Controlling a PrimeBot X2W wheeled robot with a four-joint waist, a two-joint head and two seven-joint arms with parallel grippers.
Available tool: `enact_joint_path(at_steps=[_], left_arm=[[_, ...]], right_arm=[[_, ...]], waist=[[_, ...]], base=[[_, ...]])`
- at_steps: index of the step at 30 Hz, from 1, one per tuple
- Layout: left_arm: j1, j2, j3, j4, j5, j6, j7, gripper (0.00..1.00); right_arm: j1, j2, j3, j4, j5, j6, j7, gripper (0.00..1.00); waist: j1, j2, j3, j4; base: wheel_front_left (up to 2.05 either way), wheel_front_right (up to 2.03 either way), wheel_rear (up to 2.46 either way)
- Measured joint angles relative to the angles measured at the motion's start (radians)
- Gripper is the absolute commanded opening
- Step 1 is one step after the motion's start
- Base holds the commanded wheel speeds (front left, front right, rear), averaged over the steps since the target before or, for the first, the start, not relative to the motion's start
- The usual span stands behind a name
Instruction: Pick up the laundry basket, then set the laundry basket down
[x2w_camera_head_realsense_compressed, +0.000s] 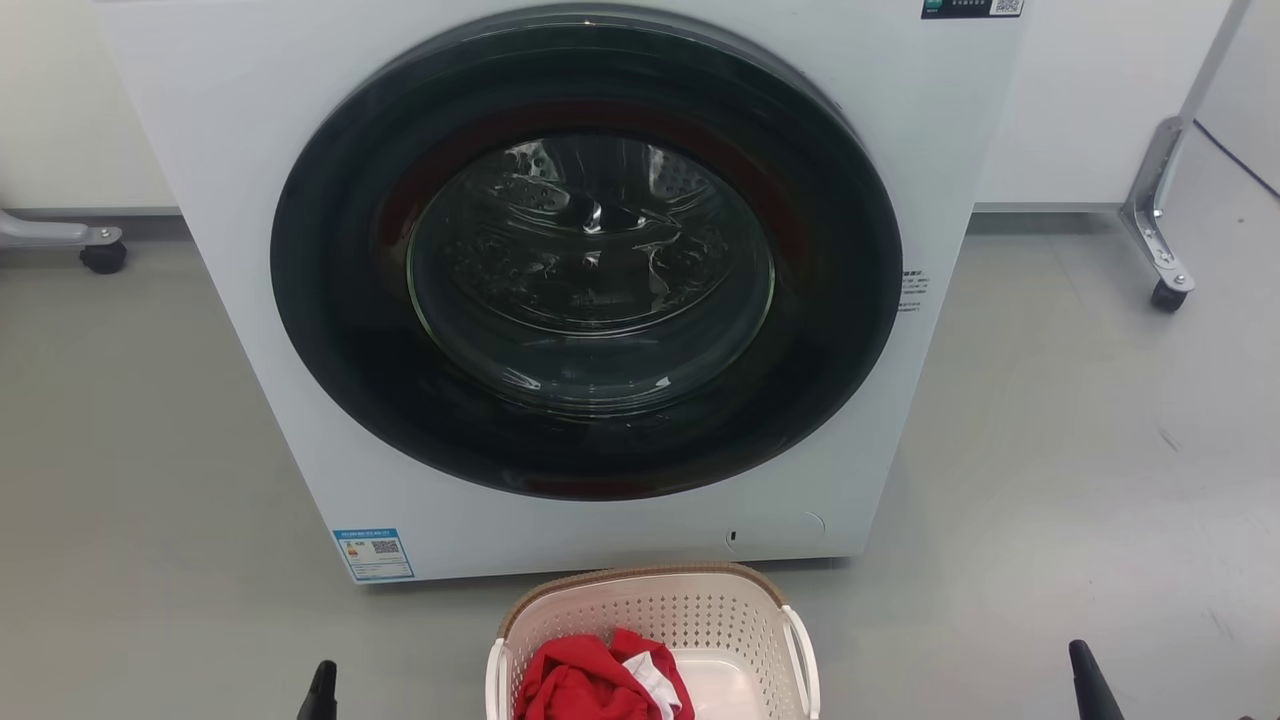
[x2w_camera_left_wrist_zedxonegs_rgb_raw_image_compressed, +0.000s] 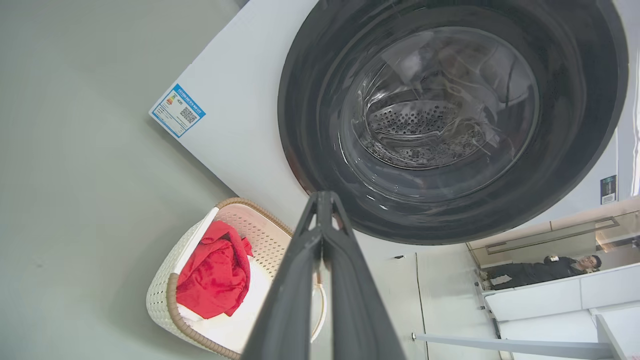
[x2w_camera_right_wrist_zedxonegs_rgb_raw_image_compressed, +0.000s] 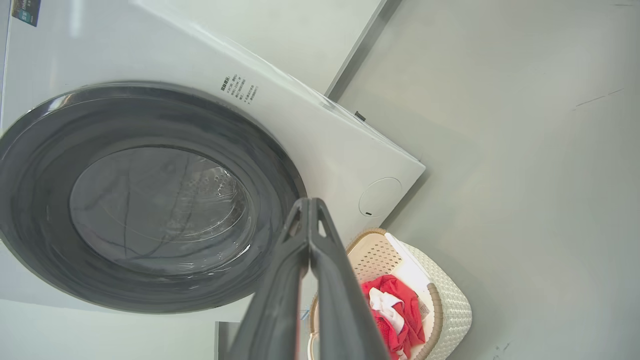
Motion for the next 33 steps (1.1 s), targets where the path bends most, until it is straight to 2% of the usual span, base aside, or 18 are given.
enact_joint_path(at_steps=[33], left_arm=[[-0.075,-0.015,0.089,0.011,-0.441,-0.083,0.094,0.0]], right_arm=[[-0.061,0.046,-0.148,0.006,0.422,0.082,0.111,0.0]], waist=[[0.0,0.0,0.023,0.005]], base=[[0.0,0.0,0.0]])
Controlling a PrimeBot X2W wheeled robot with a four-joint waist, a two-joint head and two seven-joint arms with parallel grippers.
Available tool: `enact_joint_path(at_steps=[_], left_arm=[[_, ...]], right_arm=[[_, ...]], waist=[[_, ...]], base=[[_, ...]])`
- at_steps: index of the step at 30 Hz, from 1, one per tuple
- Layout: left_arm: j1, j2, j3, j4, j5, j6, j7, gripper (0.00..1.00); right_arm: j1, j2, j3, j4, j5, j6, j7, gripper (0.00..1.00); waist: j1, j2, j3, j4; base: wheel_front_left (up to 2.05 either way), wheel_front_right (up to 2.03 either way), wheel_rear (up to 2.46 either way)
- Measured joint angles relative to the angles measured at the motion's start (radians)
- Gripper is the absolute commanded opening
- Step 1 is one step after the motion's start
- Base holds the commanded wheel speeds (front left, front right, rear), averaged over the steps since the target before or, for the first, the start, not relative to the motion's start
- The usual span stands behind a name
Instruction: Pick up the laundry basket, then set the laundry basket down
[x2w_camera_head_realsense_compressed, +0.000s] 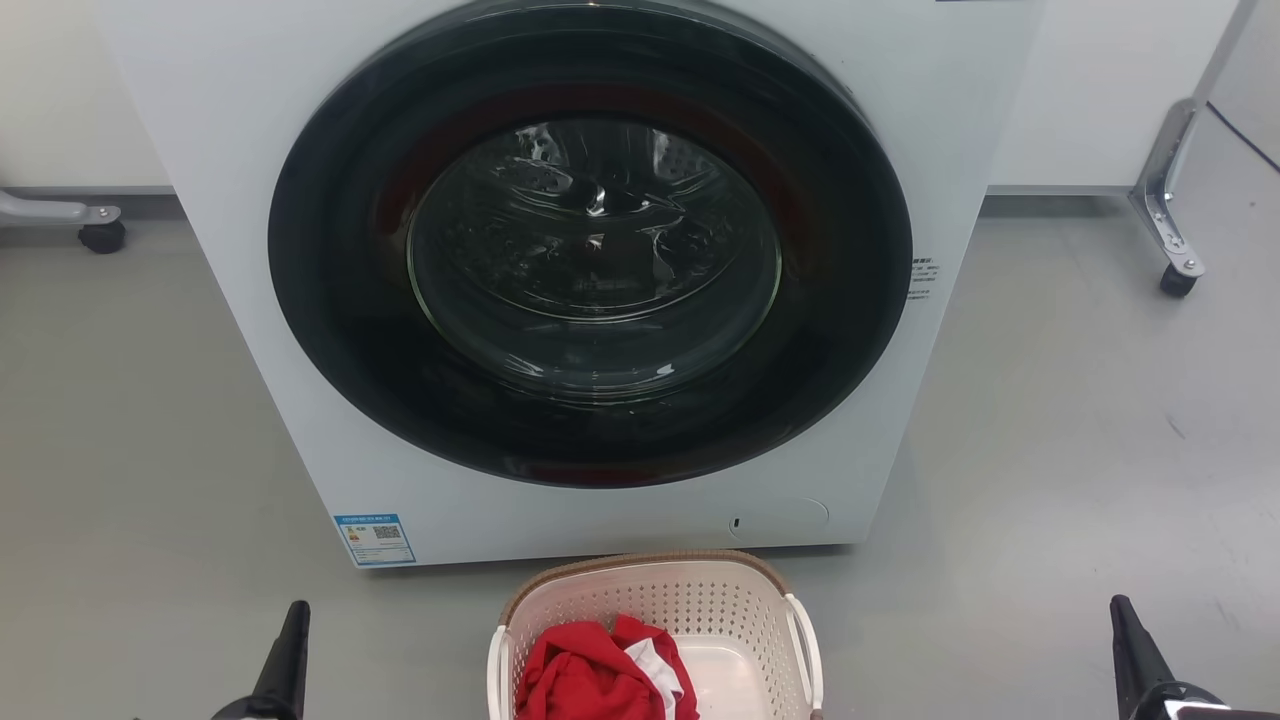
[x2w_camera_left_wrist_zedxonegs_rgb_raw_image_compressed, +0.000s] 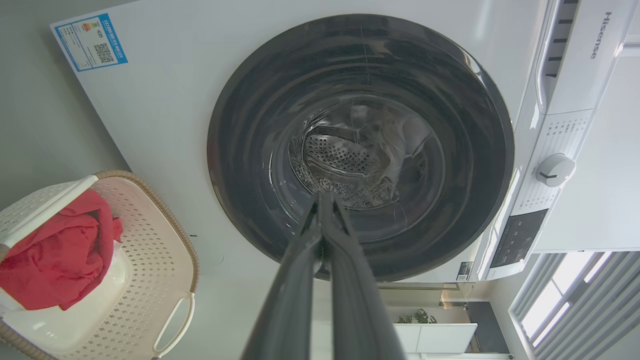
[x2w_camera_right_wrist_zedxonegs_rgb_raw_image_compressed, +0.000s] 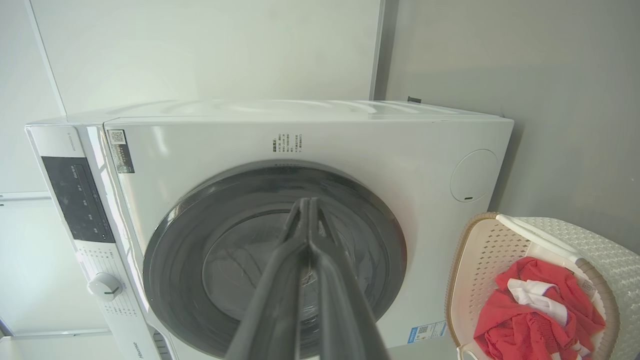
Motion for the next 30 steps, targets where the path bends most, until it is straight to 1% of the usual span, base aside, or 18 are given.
enact_joint_path(at_steps=[3,6,30], left_arm=[[-0.012,-0.002,0.006,0.003,-0.035,-0.005,0.008,0.0],[-0.015,-0.003,0.007,0.003,-0.049,-0.009,0.009,0.0],[-0.015,-0.004,0.007,0.003,-0.05,-0.009,0.009,0.0]], right_arm=[[-0.005,0.004,-0.013,0.001,0.042,0.007,0.01,0.0],[-0.015,0.005,-0.015,0.001,0.046,0.009,0.011,0.0],[-0.015,0.006,-0.016,0.001,0.046,0.009,0.011,0.0]], waist=[[0.0001,0.0,0.002,0.0],[0.0,0.0,0.002,0.0],[0.0,0.0,0.002,0.0]], base=[[0.0,0.0,0.0],[0.0,0.0,0.0],[0.0,0.0,0.0]])
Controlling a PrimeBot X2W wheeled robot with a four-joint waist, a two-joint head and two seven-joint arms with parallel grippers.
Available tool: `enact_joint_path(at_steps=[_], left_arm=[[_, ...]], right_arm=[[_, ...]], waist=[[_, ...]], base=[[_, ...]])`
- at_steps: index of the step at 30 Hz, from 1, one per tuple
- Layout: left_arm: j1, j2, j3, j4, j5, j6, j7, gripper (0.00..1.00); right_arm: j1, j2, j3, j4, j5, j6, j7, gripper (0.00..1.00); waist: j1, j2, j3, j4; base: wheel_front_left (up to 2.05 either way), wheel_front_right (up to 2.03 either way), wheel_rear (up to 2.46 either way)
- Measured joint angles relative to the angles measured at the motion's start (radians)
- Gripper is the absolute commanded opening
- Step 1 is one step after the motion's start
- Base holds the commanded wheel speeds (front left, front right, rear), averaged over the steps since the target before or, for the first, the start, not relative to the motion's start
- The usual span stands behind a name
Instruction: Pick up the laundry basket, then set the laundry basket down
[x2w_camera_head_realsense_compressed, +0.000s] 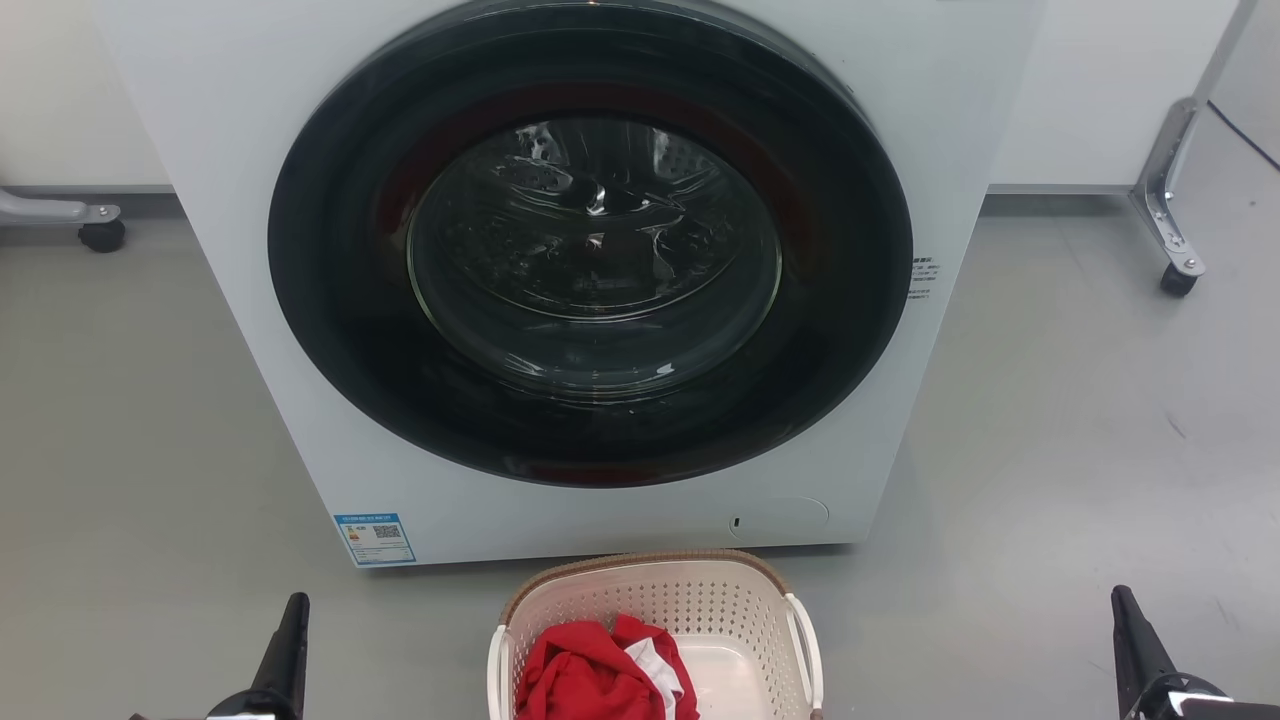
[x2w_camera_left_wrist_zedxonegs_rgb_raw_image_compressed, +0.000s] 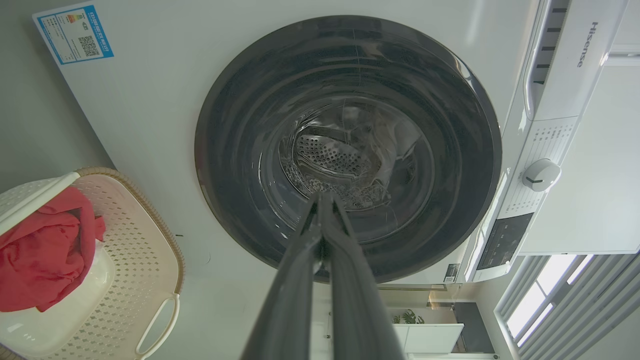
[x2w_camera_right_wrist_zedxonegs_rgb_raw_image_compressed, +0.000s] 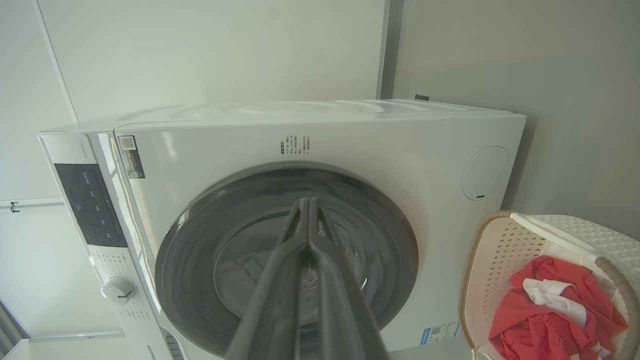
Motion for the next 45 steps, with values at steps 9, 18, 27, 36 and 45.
enact_joint_path(at_steps=[9,18,27,36,45], left_arm=[[0.0,0.0,0.0,0.0,0.0,0.0,0.0,0.0],[0.0,0.0,0.0,0.0,-0.001,0.0,0.0,0.0],[0.0,0.0,0.0,0.0,-0.001,0.0,0.0,0.0],[0.0,0.0,0.0,0.0,-0.001,0.0,0.0,0.0],[0.0,0.0,0.0,0.0,-0.001,0.0,0.0,0.0]], right_arm=[[0.0,0.0,0.0,0.0,0.0,0.0,0.0,0.0],[0.0,0.0,0.0,0.0,0.0,0.0,0.0,0.0],[0.0,0.0,0.0,0.0,0.0,0.0,0.0,0.0],[0.0,0.0,0.0,-0.001,0.0,0.0,0.0,0.0],[0.0,0.0,0.0,-0.001,0.0,0.0,0.0,0.0]], waist=[[0.0,0.0,0.0,0.0],[0.0,0.0,0.0,0.0],[0.0,0.0,0.0,0.0],[0.0,0.0,0.0,0.0],[0.0,0.0,0.0,0.0]], base=[[0.0,0.0,0.0],[0.0,0.0,0.0],[0.0,0.0,0.0],[0.0,0.0,0.0],[0.0,0.0,0.0]])
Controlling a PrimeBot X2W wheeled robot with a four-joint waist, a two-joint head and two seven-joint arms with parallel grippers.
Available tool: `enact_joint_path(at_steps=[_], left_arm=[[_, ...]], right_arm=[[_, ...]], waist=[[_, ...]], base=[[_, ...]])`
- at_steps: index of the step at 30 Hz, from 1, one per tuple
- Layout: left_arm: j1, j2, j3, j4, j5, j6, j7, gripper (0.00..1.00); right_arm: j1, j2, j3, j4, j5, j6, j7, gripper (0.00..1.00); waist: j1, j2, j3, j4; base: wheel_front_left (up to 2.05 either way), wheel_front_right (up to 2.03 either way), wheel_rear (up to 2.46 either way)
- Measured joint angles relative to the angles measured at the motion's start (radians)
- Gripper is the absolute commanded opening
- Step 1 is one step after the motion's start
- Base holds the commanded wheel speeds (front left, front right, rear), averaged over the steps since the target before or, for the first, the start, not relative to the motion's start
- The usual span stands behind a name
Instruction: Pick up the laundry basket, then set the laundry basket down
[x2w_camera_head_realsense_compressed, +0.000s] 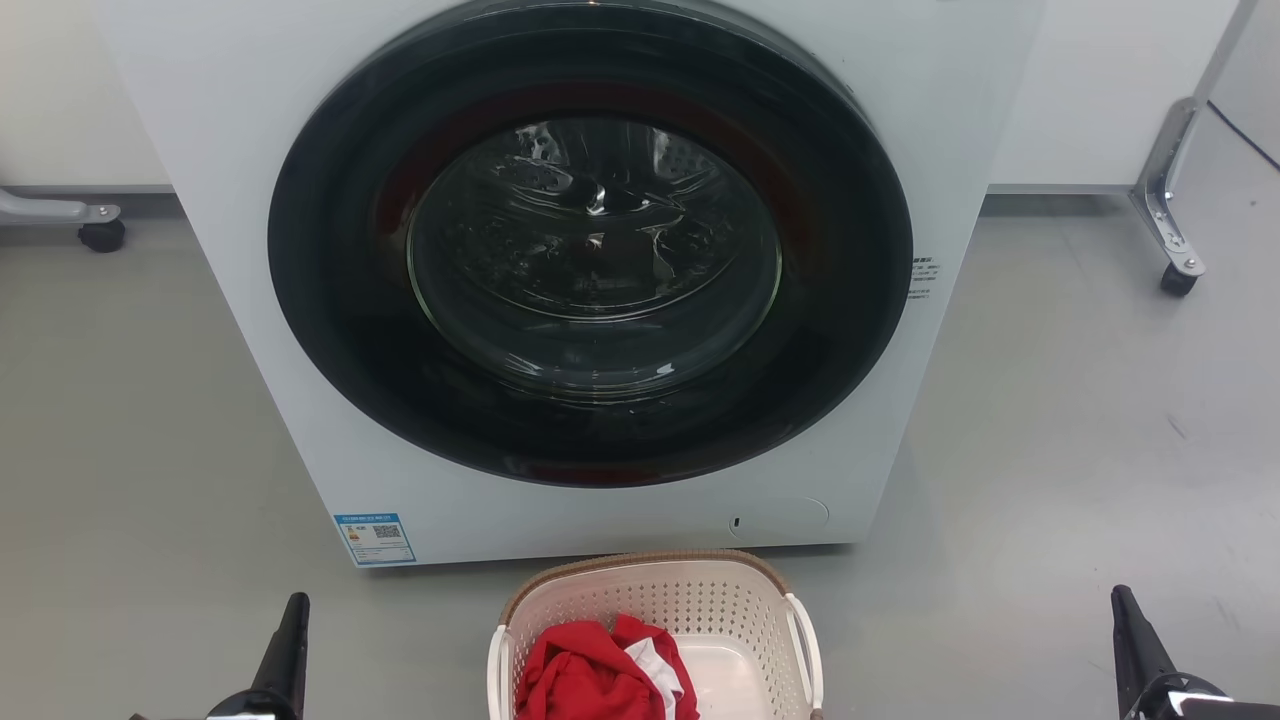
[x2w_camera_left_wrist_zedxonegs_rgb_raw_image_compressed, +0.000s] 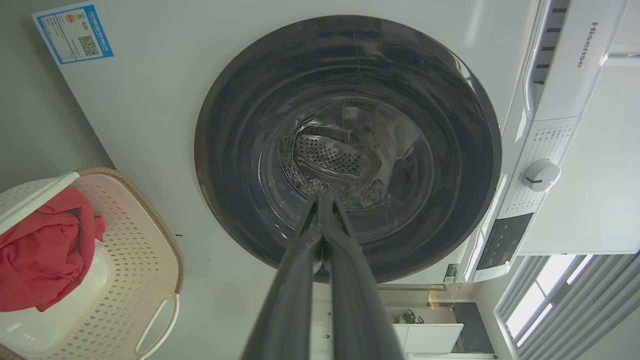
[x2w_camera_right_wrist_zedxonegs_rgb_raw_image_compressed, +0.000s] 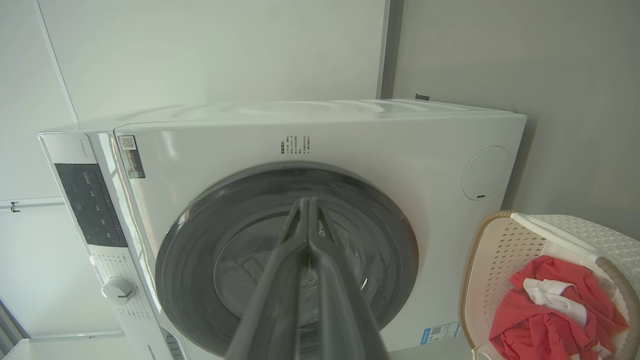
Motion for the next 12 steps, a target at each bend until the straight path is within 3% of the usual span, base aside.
enact_joint_path(at_steps=[12], left_arm=[[0.0,0.0,0.0,0.0,0.0,0.0,0.0,0.0]], right_arm=[[0.0,0.0,0.0,0.0,0.0,0.0,0.0,0.0]], waist=[[0.0,0.0,0.0,0.0]], base=[[0.0,0.0,0.0]])
